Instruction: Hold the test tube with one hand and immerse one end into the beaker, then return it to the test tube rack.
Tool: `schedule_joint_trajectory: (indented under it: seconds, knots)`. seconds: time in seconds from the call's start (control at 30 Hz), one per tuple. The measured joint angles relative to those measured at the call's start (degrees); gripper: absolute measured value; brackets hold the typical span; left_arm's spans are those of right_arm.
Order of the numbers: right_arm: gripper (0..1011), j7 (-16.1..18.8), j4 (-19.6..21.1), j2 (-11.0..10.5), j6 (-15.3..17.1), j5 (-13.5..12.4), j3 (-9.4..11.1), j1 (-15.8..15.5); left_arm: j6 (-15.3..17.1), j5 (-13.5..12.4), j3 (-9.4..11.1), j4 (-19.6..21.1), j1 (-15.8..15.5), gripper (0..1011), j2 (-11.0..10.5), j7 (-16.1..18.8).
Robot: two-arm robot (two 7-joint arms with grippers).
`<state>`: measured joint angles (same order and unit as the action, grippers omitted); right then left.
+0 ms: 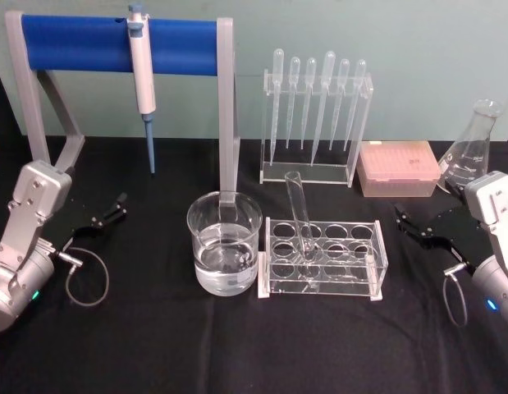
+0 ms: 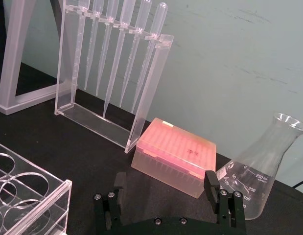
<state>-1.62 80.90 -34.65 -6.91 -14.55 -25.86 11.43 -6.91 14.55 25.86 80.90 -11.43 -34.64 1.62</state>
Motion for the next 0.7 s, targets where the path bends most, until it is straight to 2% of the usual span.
schedule_joint_trajectory:
  seconds: [0.7]
  knots:
    - [1000, 0.0, 0.0, 0.0, 0.0, 0.0, 0.0, 0.0, 0.0, 0.0, 0.0, 0.0, 0.0, 1000, 0.0, 0.0]
